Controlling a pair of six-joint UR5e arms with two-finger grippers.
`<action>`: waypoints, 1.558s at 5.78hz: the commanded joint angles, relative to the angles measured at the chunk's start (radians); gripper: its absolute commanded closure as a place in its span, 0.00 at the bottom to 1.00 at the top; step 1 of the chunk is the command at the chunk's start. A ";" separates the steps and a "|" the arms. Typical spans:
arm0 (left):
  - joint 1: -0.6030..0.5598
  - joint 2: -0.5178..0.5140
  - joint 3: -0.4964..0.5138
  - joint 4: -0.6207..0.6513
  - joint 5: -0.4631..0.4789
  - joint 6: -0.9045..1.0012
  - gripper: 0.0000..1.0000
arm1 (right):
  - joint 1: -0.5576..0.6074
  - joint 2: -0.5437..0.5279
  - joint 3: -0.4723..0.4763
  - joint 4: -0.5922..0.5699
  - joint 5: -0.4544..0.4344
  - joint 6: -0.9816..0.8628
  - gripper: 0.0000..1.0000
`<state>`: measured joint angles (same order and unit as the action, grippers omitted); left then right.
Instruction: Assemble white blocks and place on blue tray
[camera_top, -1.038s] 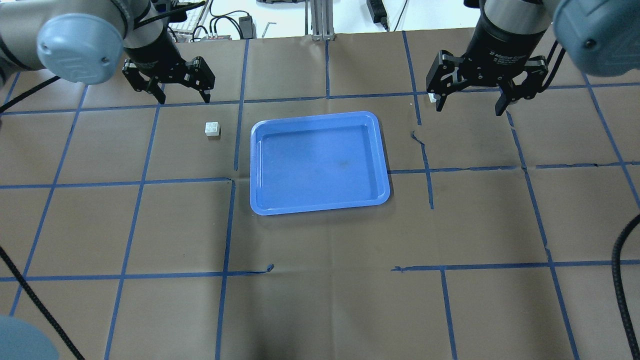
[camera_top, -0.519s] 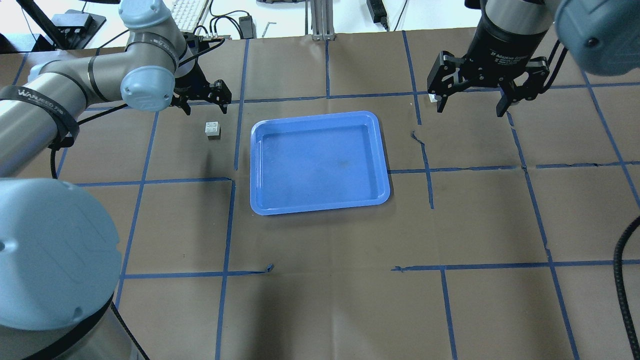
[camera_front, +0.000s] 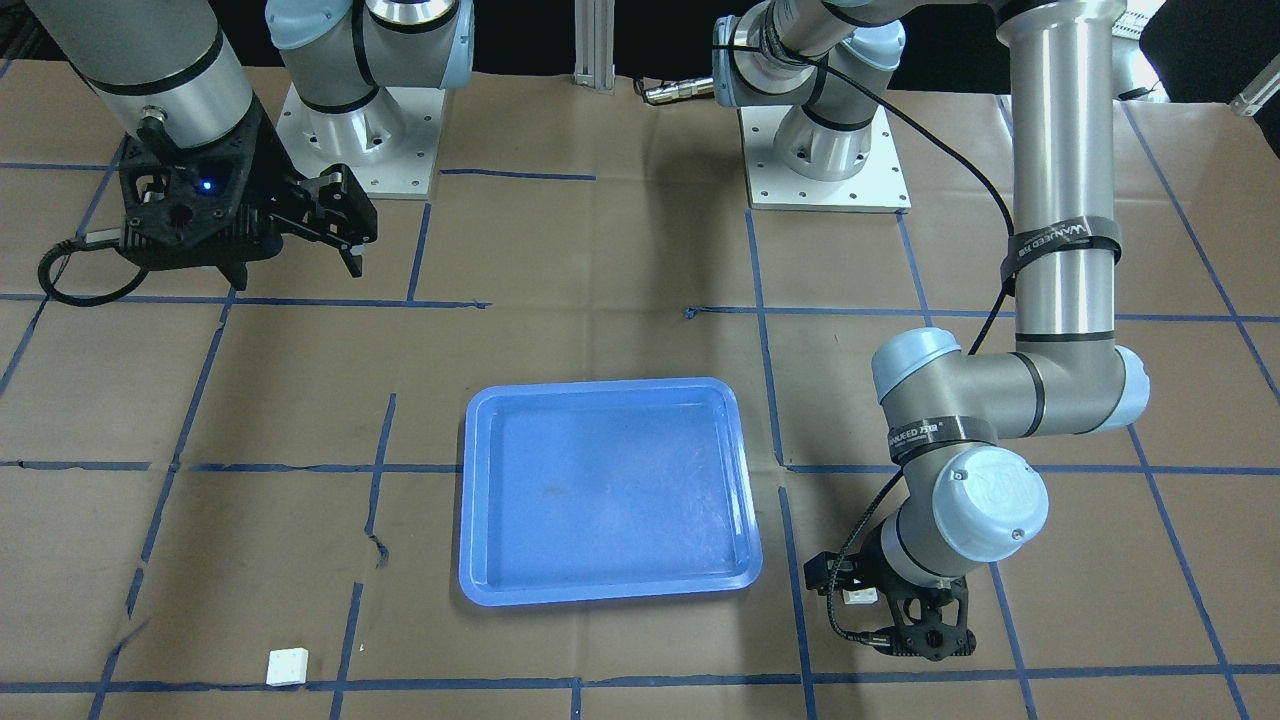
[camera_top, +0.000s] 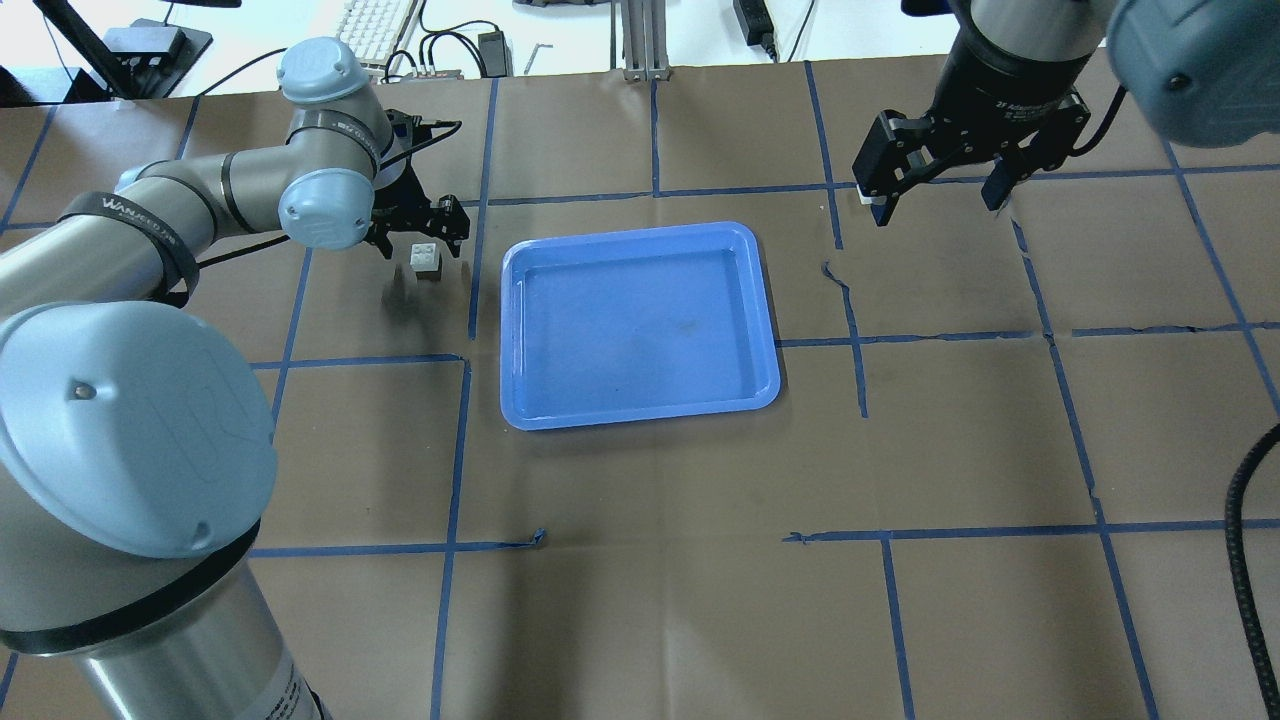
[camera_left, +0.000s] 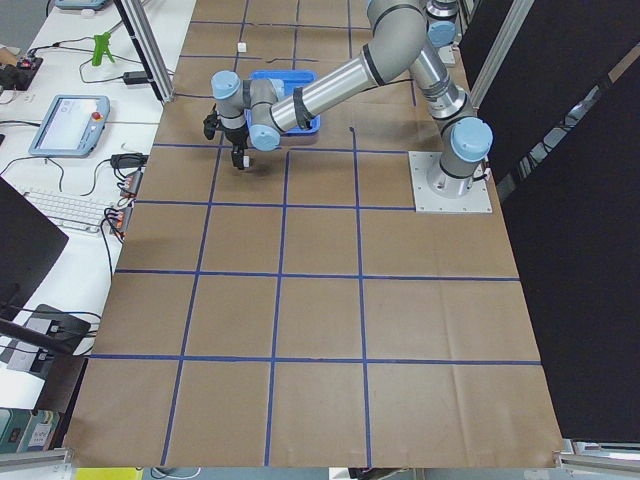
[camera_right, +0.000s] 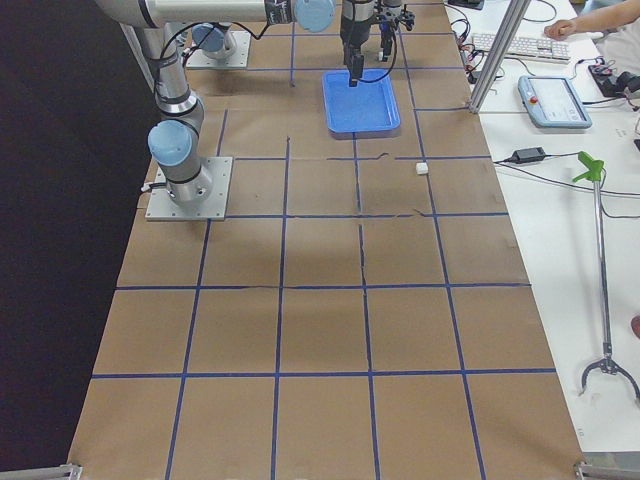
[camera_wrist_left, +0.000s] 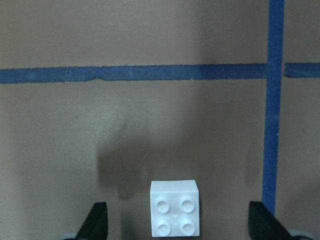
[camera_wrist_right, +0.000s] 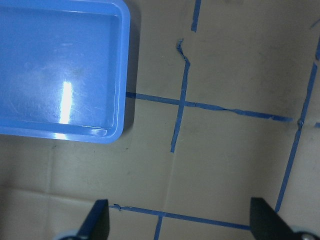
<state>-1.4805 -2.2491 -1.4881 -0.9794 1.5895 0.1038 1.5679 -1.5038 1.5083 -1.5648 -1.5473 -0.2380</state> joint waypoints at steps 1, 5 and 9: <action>0.000 -0.007 -0.004 0.005 0.001 0.007 0.61 | -0.041 0.049 -0.008 -0.062 0.001 -0.363 0.00; -0.061 0.118 -0.015 -0.040 -0.005 0.301 0.87 | -0.083 0.285 -0.252 -0.098 0.003 -1.202 0.00; -0.358 0.154 -0.043 -0.067 -0.003 0.932 0.84 | -0.138 0.478 -0.458 -0.096 0.044 -1.492 0.01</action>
<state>-1.7909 -2.0904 -1.5265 -1.0486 1.5884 0.8695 1.4536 -1.0459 1.0621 -1.6570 -1.5299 -1.7172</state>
